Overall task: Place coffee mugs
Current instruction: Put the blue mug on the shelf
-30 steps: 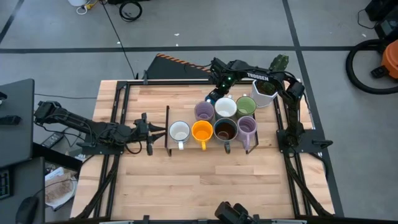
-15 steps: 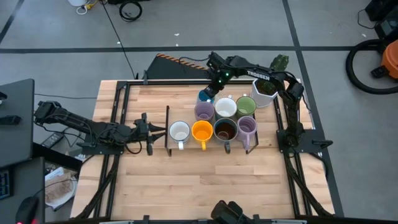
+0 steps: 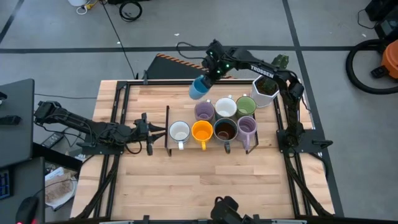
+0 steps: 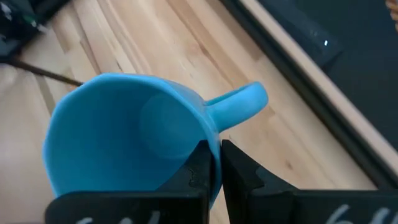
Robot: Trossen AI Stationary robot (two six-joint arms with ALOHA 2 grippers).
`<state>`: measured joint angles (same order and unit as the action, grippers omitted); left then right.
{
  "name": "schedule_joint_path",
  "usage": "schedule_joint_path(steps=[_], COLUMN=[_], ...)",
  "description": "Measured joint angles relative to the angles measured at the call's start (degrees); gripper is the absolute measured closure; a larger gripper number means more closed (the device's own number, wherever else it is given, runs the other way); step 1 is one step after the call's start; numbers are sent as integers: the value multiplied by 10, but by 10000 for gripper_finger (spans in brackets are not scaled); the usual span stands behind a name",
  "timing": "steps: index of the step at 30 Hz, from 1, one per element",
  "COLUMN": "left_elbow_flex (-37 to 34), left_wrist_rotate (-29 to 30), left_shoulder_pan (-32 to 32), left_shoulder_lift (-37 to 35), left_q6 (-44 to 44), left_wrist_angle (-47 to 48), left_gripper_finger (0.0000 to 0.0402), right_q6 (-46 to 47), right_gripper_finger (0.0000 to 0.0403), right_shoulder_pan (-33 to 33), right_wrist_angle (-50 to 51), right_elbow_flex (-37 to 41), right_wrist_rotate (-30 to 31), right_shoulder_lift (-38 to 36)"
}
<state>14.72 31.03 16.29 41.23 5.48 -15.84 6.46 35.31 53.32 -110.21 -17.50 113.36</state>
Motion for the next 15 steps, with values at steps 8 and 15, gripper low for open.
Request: schedule_joint_path(steps=[8,15], left_elbow_flex=[0,0], left_wrist_rotate=[0,0], left_shoulder_pan=[0,0], left_shoulder_lift=[0,0], left_q6=[1,3], left_wrist_angle=[0,3], left_gripper_finger=[315,315], right_q6=[-1,-7], right_gripper_finger=[380,380], right_shoulder_pan=[-3,-12], right_wrist_angle=[21,47], right_elbow_flex=[-58,-105], right_wrist_rotate=[-5,-6], right_shoulder_lift=[0,0])
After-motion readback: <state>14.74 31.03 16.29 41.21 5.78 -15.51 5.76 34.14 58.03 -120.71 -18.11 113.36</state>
